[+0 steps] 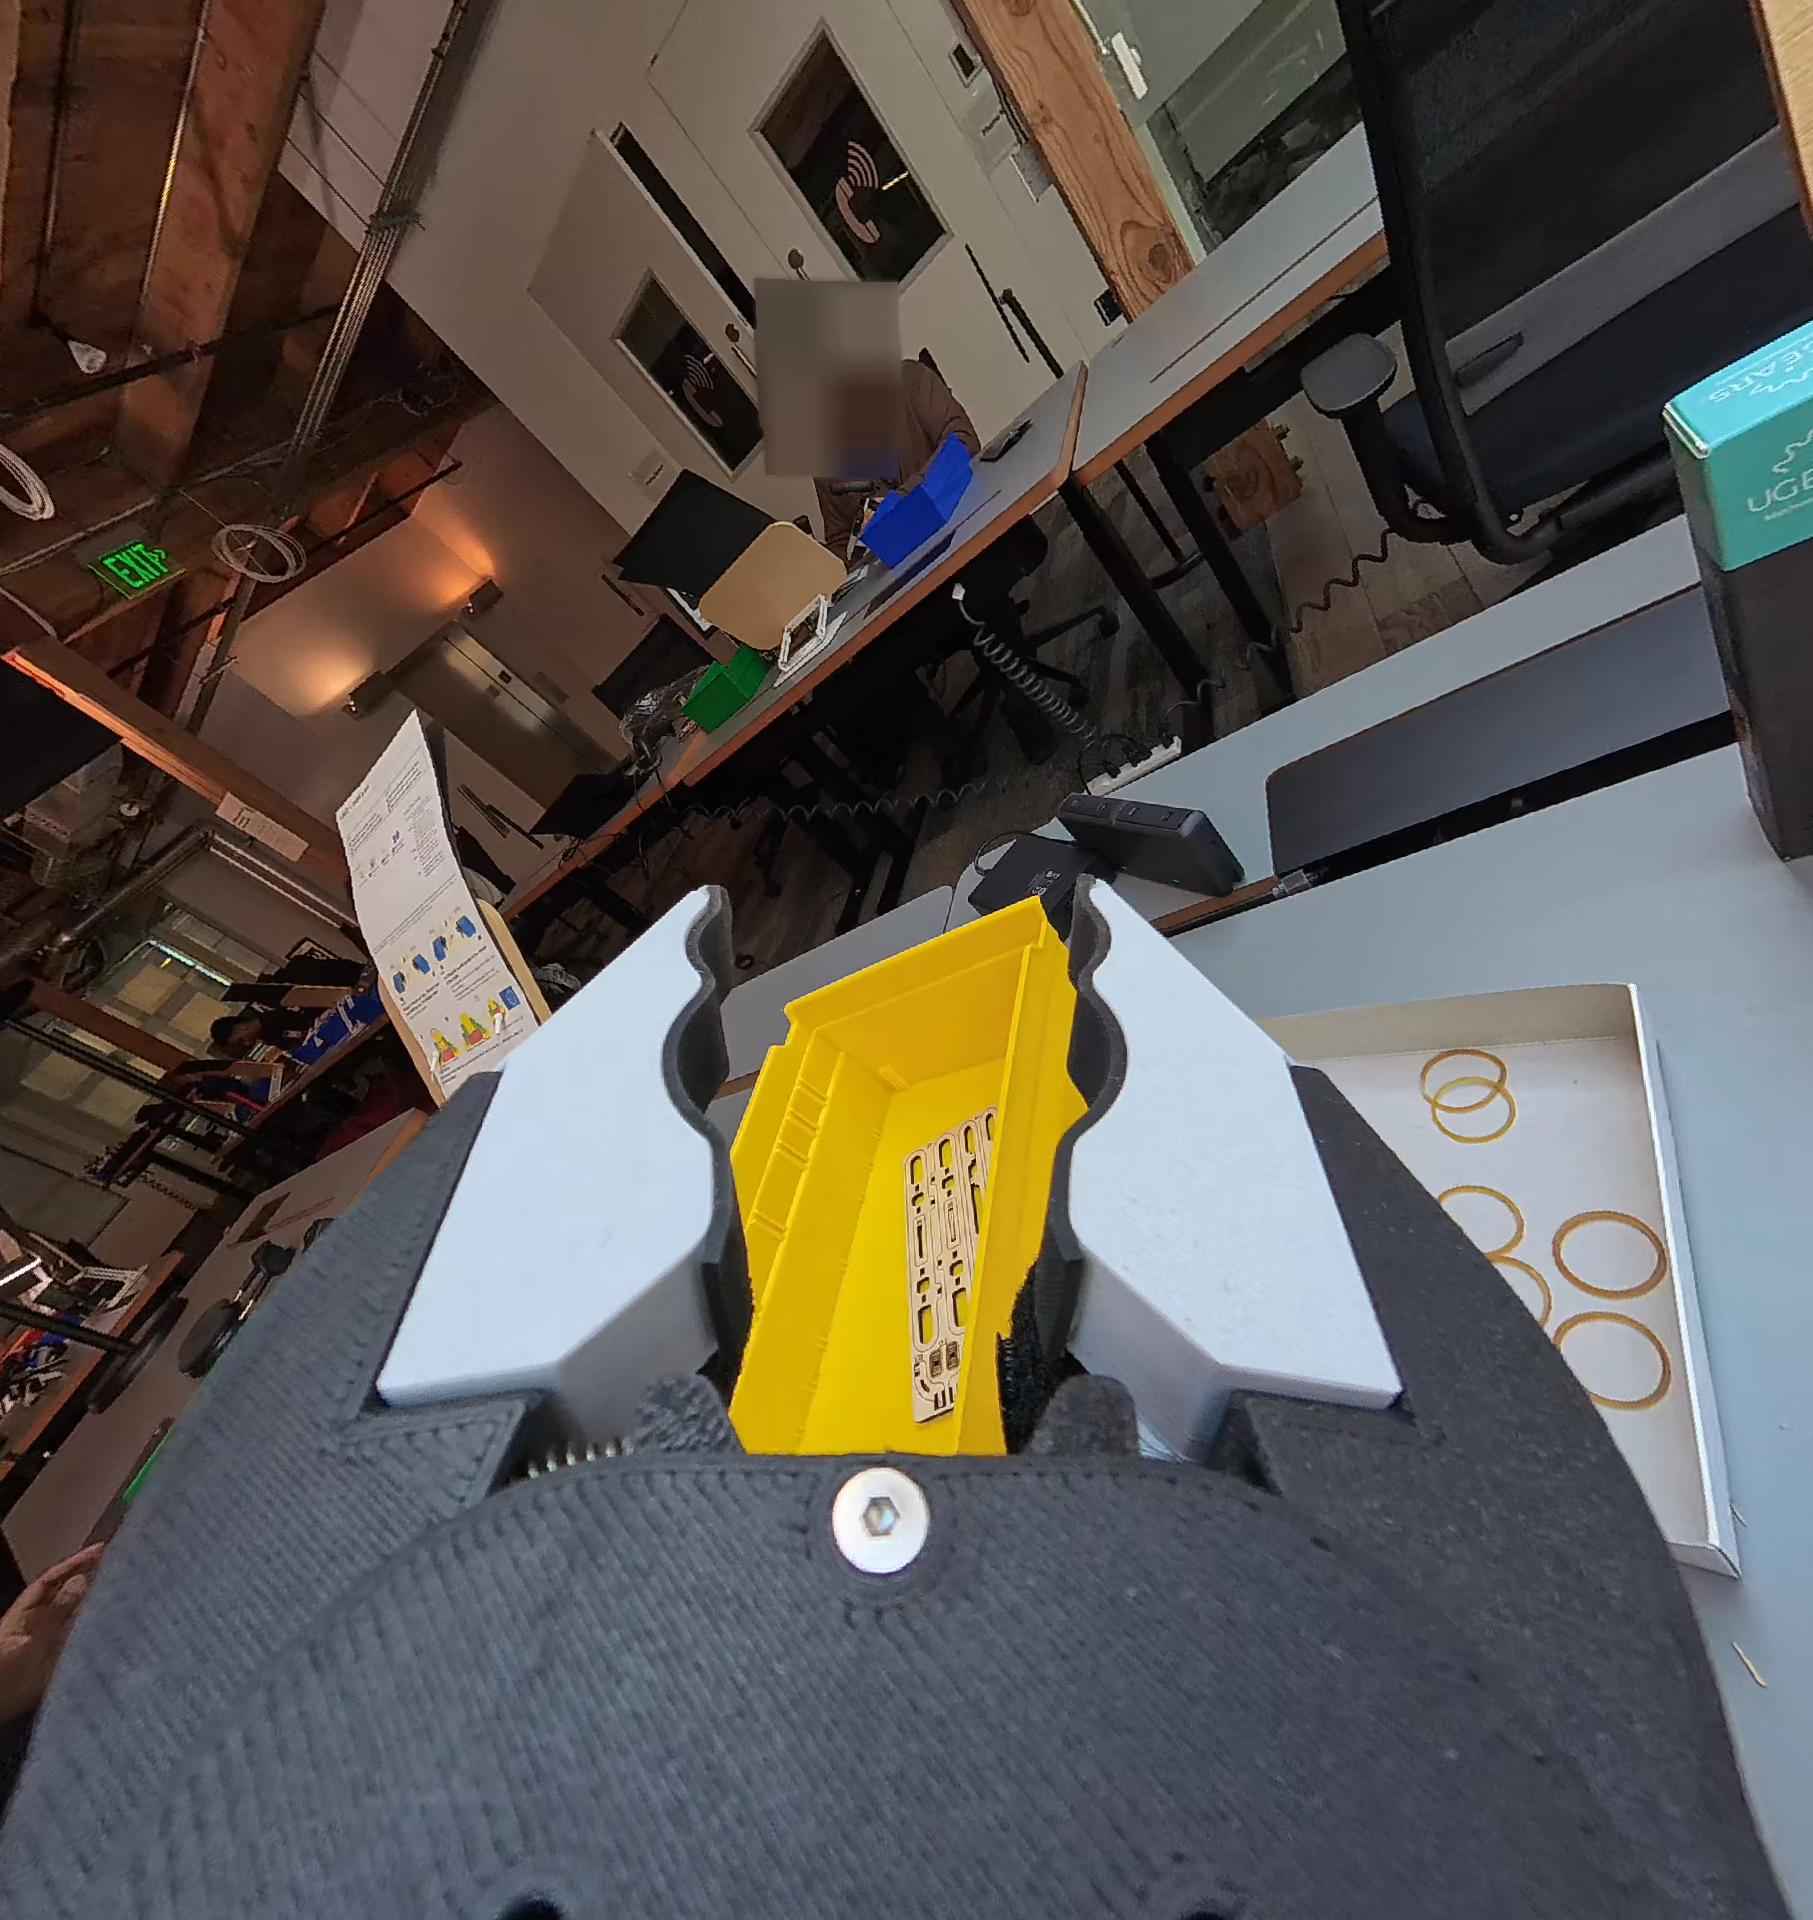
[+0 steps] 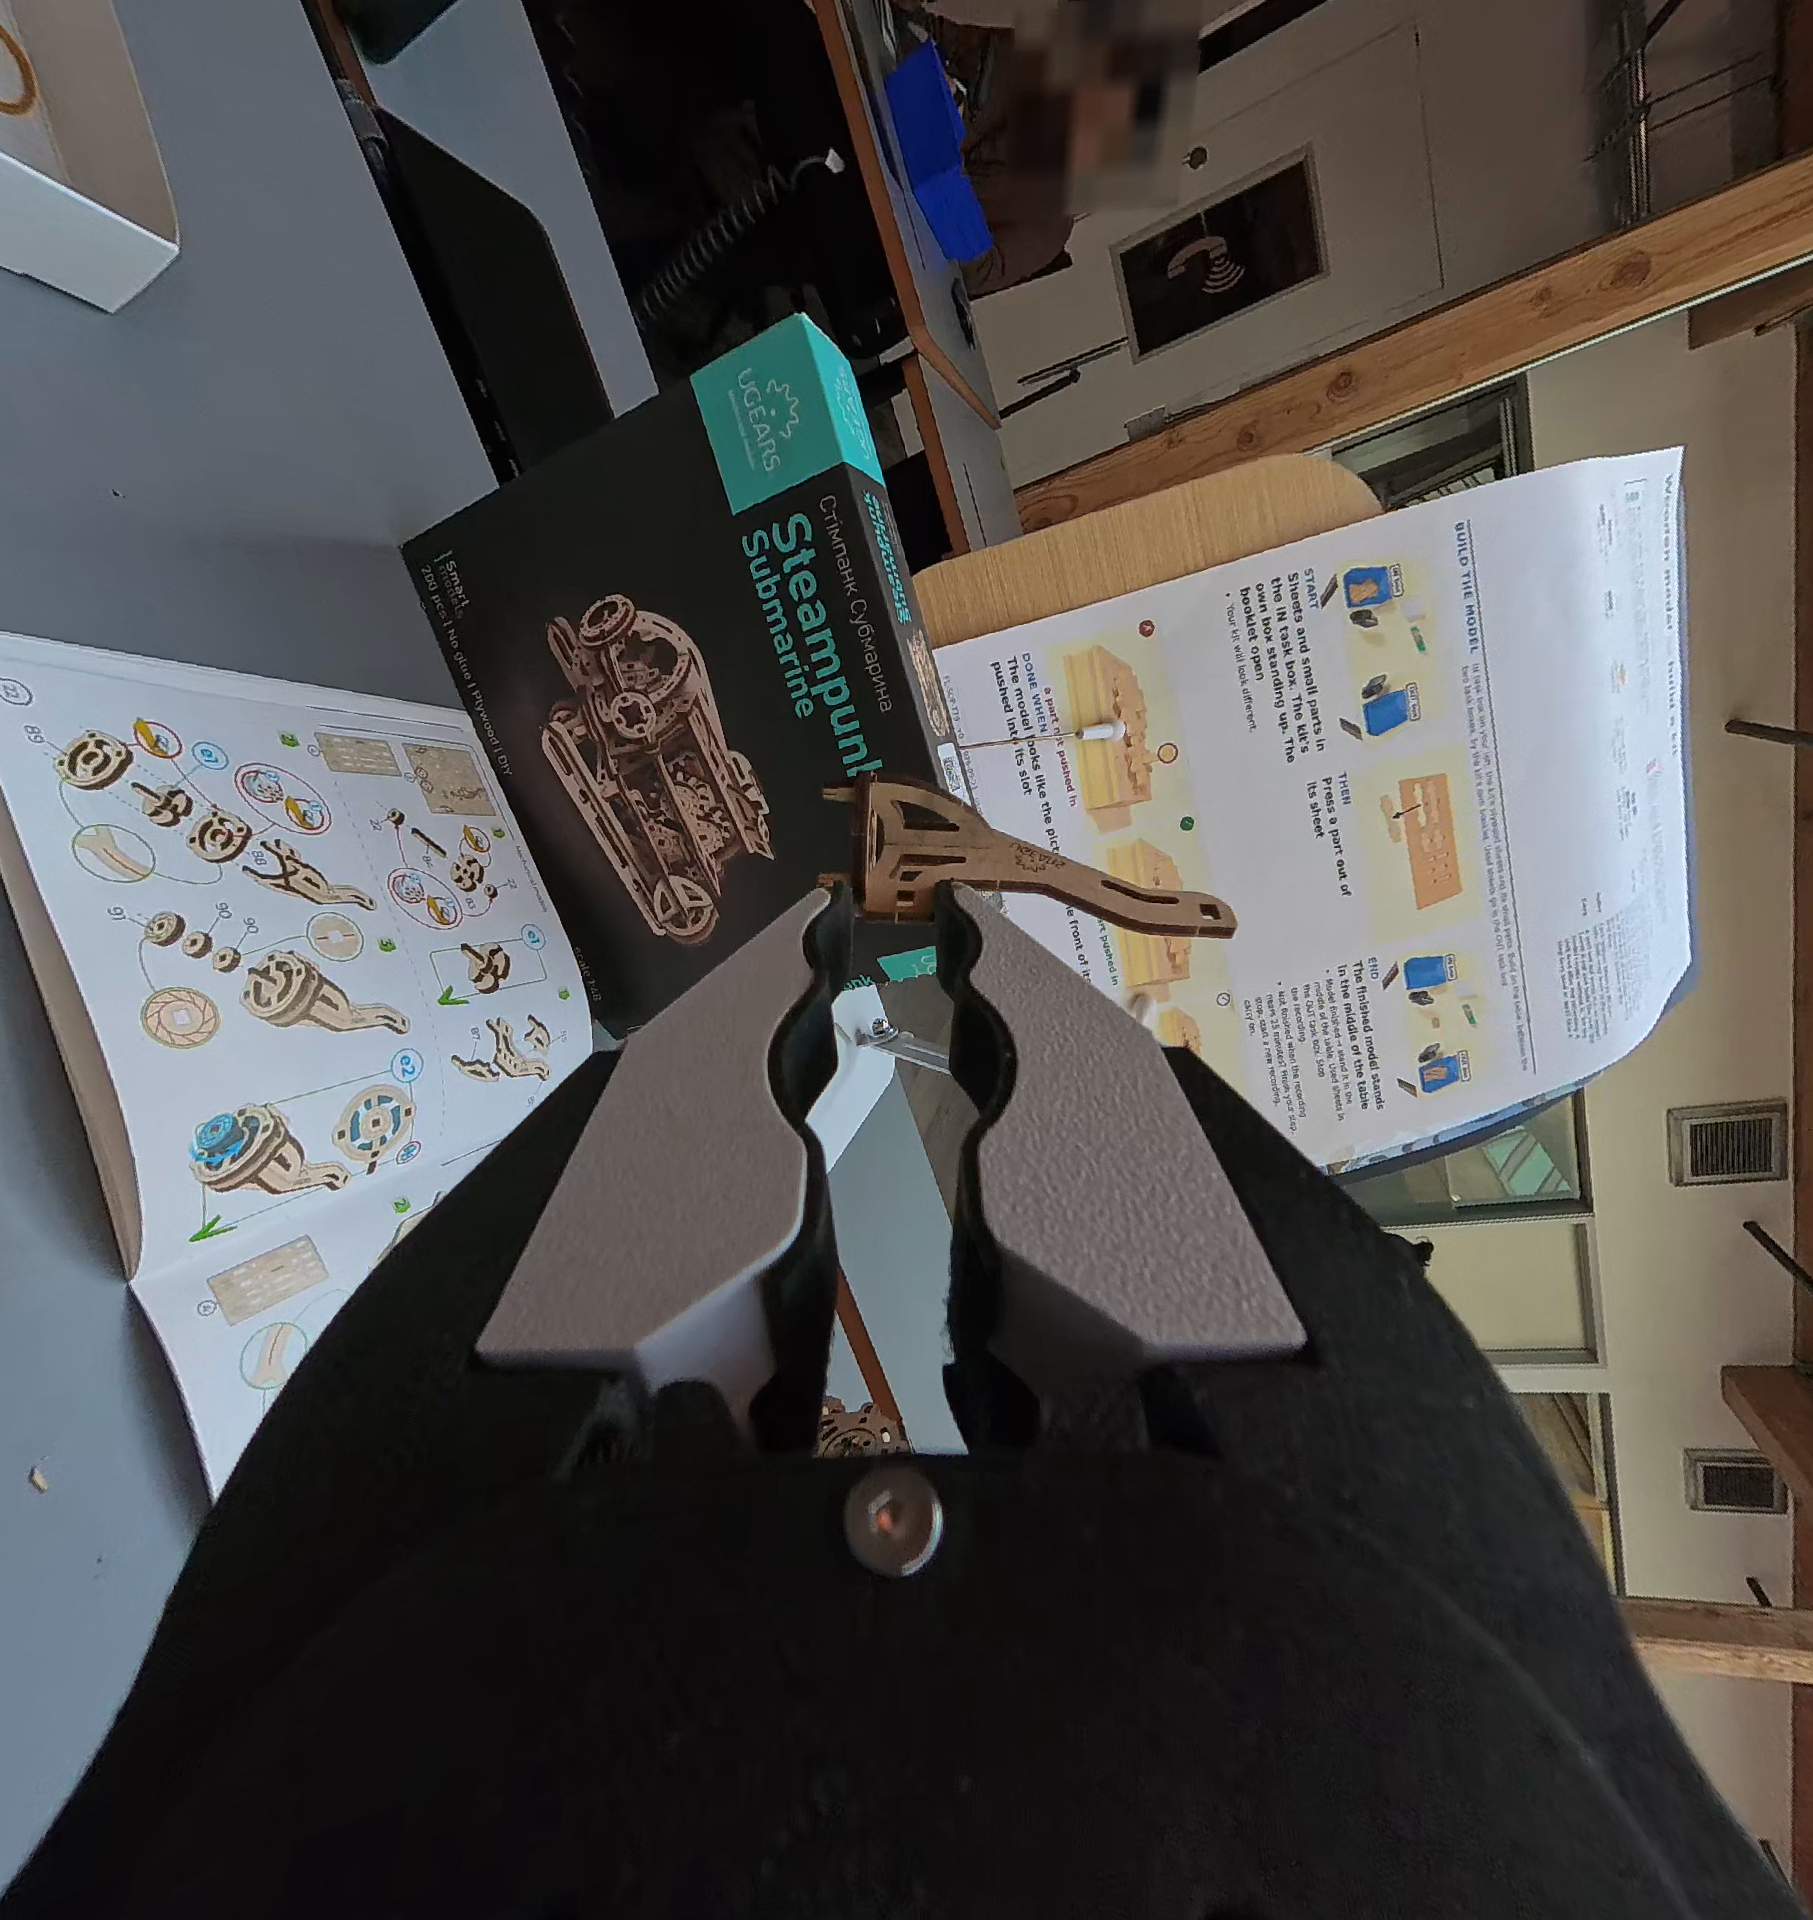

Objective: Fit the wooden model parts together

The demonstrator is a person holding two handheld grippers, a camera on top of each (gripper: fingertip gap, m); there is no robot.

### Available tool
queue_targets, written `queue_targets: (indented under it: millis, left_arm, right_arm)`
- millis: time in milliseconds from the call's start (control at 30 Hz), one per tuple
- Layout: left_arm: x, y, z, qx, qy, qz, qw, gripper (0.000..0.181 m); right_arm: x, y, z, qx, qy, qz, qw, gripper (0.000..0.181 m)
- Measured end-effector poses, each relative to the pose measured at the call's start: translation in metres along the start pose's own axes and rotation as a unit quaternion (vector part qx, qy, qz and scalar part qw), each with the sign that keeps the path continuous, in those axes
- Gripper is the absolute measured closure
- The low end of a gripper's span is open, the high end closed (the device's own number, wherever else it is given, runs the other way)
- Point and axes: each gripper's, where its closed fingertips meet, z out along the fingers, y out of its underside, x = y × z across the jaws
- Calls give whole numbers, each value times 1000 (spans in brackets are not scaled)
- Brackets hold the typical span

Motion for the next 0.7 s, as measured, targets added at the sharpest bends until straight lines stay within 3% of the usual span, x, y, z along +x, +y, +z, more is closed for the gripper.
queue_targets:
  millis: [700]
  left_arm:
    - [3, 0, 1, -1, 7, 1, 1000, 117]
  right_arm:
    - [-10, 17, 11, -28, -20, -2, 999, 167]
